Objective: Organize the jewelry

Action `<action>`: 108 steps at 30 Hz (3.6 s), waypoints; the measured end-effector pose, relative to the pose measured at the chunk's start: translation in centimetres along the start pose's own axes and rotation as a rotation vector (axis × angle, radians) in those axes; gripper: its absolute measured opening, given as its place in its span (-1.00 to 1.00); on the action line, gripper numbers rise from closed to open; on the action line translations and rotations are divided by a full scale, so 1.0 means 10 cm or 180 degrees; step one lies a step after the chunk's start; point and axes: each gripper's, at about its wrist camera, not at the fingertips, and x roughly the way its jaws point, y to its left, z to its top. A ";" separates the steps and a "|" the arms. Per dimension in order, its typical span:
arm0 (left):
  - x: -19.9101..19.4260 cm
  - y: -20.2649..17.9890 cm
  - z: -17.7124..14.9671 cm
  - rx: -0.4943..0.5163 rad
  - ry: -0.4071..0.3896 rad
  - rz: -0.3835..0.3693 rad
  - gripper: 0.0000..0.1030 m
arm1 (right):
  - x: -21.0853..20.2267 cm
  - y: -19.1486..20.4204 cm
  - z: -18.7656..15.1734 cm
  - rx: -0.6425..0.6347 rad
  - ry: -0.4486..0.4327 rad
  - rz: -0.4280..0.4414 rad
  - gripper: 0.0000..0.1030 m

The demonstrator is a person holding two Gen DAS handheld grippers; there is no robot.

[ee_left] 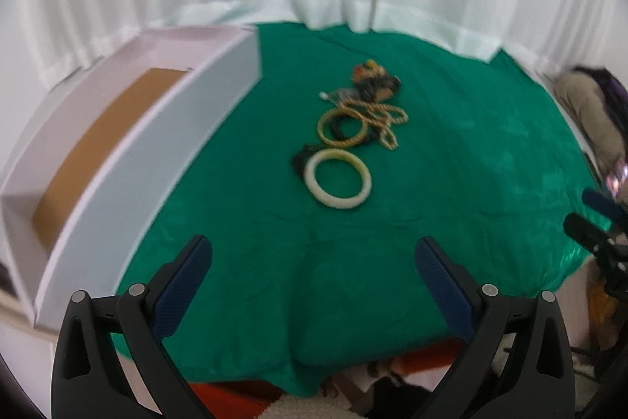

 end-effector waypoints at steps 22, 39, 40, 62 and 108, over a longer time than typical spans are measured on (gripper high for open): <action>1.93 -0.30 0.56 0.0220 0.1096 0.0116 0.99 | 0.07 -0.19 -0.08 0.0132 0.0109 -0.0005 0.80; 1.96 -0.15 0.66 0.0117 0.1020 0.0125 0.58 | 0.16 -0.23 -0.07 0.0196 0.0184 -0.0004 0.80; 1.95 -0.15 0.68 0.0112 0.0997 0.0140 0.58 | 0.17 -0.23 -0.07 0.0194 0.0195 -0.0003 0.80; 1.02 0.53 0.31 -0.0262 0.0554 -0.0010 0.57 | 0.93 -0.15 0.65 0.0136 0.0318 0.0346 0.80; -0.04 3.18 0.32 -0.1736 0.0085 0.0767 0.57 | 2.12 3.45 2.01 -0.0316 0.1205 0.2274 -0.87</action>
